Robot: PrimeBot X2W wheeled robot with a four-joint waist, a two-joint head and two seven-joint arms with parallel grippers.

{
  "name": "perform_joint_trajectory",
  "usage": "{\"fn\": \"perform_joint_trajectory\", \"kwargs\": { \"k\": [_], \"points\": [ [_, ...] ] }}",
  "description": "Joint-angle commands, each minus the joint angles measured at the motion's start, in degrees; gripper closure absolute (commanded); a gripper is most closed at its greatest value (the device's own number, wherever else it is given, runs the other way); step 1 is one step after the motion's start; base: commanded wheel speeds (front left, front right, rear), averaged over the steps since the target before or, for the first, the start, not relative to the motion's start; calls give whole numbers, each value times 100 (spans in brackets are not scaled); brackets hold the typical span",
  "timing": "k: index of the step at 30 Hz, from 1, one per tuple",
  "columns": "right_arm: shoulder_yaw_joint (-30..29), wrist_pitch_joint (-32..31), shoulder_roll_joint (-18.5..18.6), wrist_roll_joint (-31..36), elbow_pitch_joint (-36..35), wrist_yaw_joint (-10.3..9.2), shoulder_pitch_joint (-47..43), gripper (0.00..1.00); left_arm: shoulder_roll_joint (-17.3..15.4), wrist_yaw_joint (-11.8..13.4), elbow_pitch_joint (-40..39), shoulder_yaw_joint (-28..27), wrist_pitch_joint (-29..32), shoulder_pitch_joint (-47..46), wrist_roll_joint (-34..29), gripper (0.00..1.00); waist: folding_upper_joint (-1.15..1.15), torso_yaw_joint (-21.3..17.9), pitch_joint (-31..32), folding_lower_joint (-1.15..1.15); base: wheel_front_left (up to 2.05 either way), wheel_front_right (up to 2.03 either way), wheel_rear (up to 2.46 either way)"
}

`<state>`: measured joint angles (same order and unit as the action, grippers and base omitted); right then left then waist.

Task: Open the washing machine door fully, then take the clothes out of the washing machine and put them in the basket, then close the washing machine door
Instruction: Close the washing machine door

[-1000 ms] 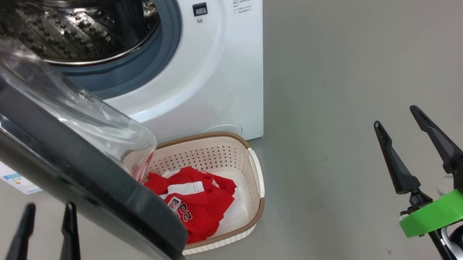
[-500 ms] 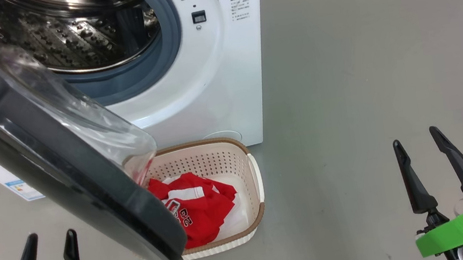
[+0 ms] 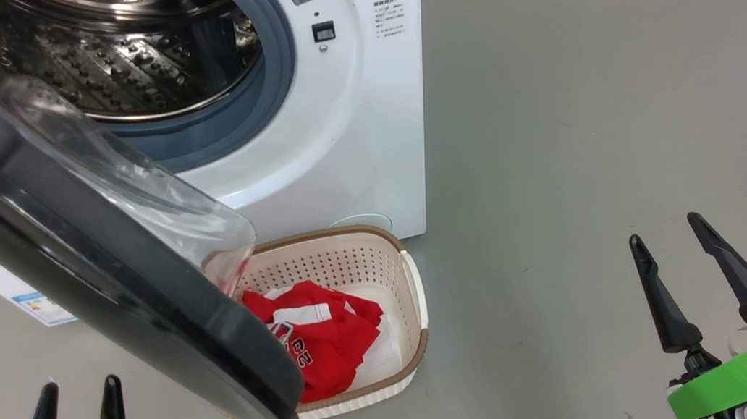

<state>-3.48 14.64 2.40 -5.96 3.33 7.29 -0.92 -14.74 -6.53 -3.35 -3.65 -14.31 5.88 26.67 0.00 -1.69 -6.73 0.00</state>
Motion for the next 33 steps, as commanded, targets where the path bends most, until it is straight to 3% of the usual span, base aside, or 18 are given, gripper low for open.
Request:
{"fn": "perform_joint_trajectory", "kwargs": {
  "k": [1, 21, 22, 23, 24, 29, 33],
  "points": [
    [135, 36, 48, 3, -165, 20, 55, 0, -78, -18, -114, -253, -68, -156, -41, 0, 0, 0, -5, 0, 0, 0, 0],
    [186, 36, 48, -2, -116, 20, 96, 0, 22, -72, -80, -262, -69, -228, -21, 0, 0, -3, 27, 0, 0, 0, 0],
    [192, 36, 48, -6, -114, 20, 95, 0, 42, -73, -77, -260, -69, -232, 25, 53, 0, -3, 28, 0, 0, 0, 0],
    [199, 36, 48, -12, -111, 20, 92, 0, 51, -74, -85, -262, -69, -240, 56, 81, 0, -3, 27, 0, 0, 0, 0],
    [206, 36, 48, -16, -107, 20, 88, 0, 46, -75, -92, -262, -69, -244, 67, 100, 0, -2, 25, 0, 0, 0, 0],
    [225, 36, 48, -45, -90, 20, 89, 0, 346, -46, -268, -444, 64, -393, 824, 100, 0, 9, -3, 0, 0, 0, 0],
    [227, 36, 48, -54, -87, 20, 116, 0, 707, -71, -712, -595, 504, -586, 2394, 100, 0, 31, -57, 0, 0, 0, 0]
  ]
}}
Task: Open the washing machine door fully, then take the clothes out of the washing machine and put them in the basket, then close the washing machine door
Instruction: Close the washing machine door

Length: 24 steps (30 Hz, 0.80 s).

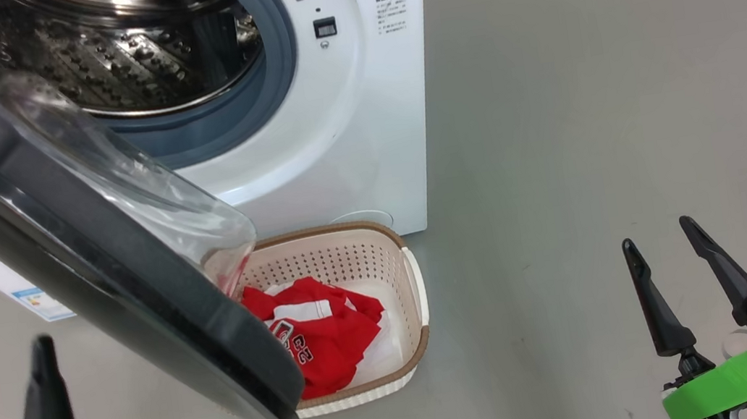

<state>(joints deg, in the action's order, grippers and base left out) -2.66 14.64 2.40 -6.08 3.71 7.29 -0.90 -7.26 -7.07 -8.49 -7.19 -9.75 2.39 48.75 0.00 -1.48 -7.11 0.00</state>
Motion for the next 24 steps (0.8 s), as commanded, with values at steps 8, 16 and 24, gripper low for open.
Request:
{"fn": "perform_joint_trajectory", "kwargs": {
  "k": [8, 16, 24],
  "points": [
    [153, 36, 48, -41, -101, 20, 188, 0, 217, 412, -863, -620, 1240, -468, 3101, 100, 0, 55, -133, 0, 0, 0, 0],
    [149, 36, 48, -6, -70, 20, 228, 0, 239, 1451, -1171, -881, 1918, -787, 4492, 100, 0, 93, -134, 0, 0, 0, 0],
    [223, 36, 48, -42, -72, 20, 232, 0, 3, 1964, -1533, -709, 2617, -783, 5007, 100, 0, 39, -159, 0, 0, 0, 0]
  ]
}}
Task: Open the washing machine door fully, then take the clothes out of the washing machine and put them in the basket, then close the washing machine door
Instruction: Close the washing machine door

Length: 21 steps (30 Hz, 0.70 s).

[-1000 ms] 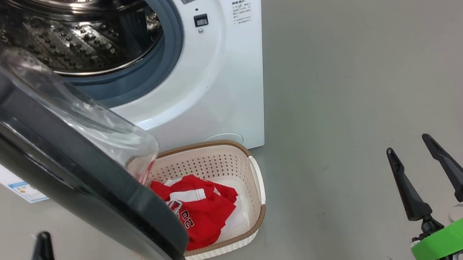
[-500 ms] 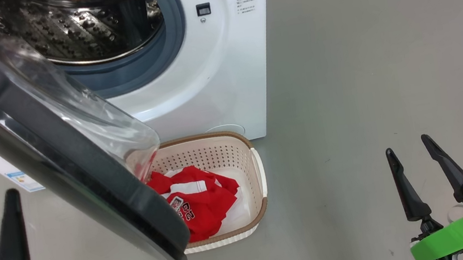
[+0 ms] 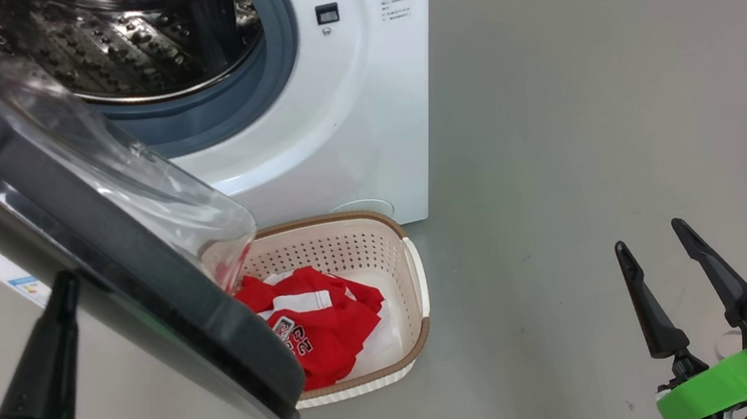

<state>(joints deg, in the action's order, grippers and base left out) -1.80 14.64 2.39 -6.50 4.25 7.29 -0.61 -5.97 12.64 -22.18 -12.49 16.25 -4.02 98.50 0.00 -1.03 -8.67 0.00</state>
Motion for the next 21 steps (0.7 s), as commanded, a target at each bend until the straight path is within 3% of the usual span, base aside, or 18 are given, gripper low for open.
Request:
{"fn": "perform_joint_trajectory", "kwargs": {
  "k": [1, 15, 21],
  "points": [
    [142, 36, 49, -7, -119, 20, 207, 0, -133, 16, -186, -153, 54, -134, 47, 100, 0, -19, -9, 0, 0, 0, 0],
    [210, 36, 49, -98, -96, 20, 263, 0, -140, 134, -221, 54, 154, -406, 30, 100, 0, -256, -135, 0, 0, 0, 0],
    [216, 36, 49, -124, -79, 20, 342, 0, -106, 69, -45, 126, 99, -741, -7, 100, 0, -315, -285, 0, 0, 0, 0]
  ]
}}
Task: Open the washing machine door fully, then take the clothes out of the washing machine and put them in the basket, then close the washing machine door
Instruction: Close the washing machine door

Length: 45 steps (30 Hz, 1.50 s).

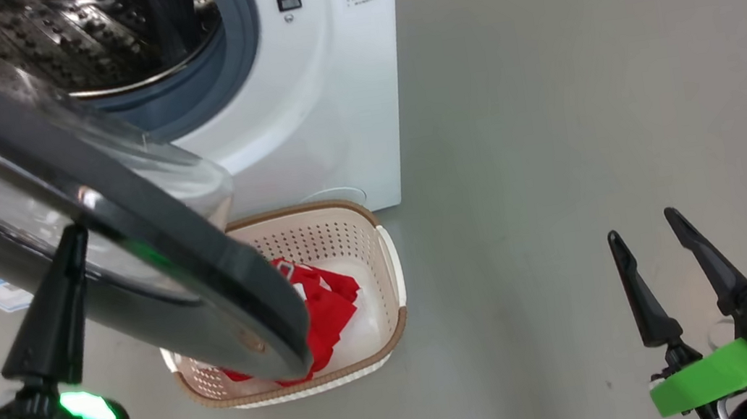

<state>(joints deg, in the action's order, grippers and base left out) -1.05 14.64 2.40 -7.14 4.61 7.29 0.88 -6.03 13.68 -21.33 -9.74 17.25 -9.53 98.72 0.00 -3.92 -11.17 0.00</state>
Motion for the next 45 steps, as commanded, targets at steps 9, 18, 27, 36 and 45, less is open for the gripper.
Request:
{"fn": "perform_joint_trajectory", "kwargs": {
  "k": [9, 18, 27, 36, 45],
  "points": [
    [173, 36, 48, -95, -127, 20, 332, 0, 18, -251, 236, -4, -144, -717, -85, 100, 0, -121, -257, 0, 0, 0, 0],
    [194, 36, 48, -58, -188, 20, 467, 0, 112, -461, 528, 112, -267, -1198, -79, 100, 0, -192, -506, 0, 0, 0, 0],
    [204, 36, 48, 23, -256, 20, 586, 0, 188, -776, 953, 269, -328, -1775, -15, 100, 0, -200, -827, 0, 0, 0, 0],
    [266, 36, 48, 41, -309, 20, 725, 0, 237, -962, 1405, 454, -386, -2476, 43, 100, 0, -179, -1129, 0, 0, 0, 0],
    [290, 36, 48, 47, -324, 20, 803, 0, 256, -1097, 1909, 489, -433, -3097, 106, 100, 0, -222, -1323, 0, 0, 0, 0]
  ]
}}
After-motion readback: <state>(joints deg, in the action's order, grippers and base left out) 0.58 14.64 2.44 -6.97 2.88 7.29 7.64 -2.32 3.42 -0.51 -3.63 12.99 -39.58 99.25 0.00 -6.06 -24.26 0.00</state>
